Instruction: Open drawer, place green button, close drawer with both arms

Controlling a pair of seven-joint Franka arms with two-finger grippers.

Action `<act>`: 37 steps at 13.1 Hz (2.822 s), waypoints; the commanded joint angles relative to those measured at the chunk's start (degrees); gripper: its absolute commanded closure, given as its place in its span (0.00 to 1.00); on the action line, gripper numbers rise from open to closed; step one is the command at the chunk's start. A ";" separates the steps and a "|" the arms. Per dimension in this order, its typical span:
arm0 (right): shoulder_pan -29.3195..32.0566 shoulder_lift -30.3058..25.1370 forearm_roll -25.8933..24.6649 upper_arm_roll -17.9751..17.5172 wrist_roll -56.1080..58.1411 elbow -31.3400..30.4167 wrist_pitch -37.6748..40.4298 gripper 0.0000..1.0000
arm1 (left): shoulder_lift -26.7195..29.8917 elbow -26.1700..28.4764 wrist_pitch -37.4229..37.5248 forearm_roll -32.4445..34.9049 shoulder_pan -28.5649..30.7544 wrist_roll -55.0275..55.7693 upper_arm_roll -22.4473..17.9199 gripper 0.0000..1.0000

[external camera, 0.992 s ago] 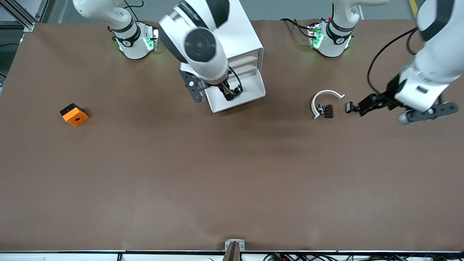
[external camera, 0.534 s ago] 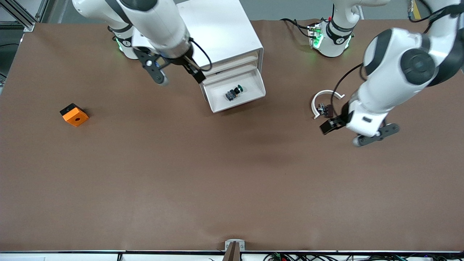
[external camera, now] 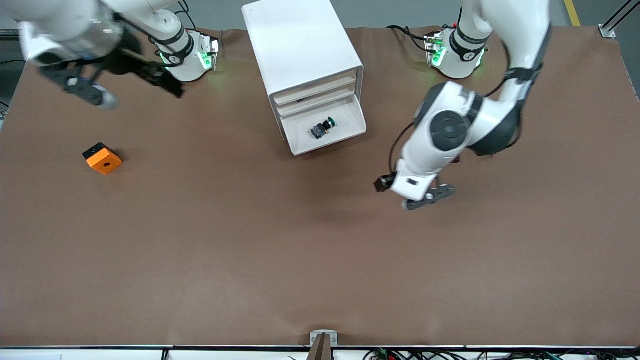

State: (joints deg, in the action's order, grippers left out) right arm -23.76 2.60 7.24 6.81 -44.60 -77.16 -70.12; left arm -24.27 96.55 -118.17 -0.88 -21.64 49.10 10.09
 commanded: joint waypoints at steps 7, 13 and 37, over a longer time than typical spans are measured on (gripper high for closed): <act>13.65 -8.82 -7.14 -1.10 34.20 -12.37 -9.48 0.00 | -11.49 -1.01 -1.10 -2.61 -10.70 6.53 0.45 0.00; 18.47 -14.11 -8.64 -1.01 44.05 -21.88 -17.76 0.00 | -13.43 -1.10 -0.74 -12.13 -15.35 9.33 1.77 0.00; 20.51 -9.10 -8.11 -1.10 44.25 -14.33 -16.62 0.00 | -6.86 -13.49 13.06 1.63 -0.43 22.09 0.28 0.00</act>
State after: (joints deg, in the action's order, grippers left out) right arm -3.88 -7.20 -0.48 6.41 -1.01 -92.81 -87.66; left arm -34.31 82.70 -106.40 -4.99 -23.14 70.86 10.27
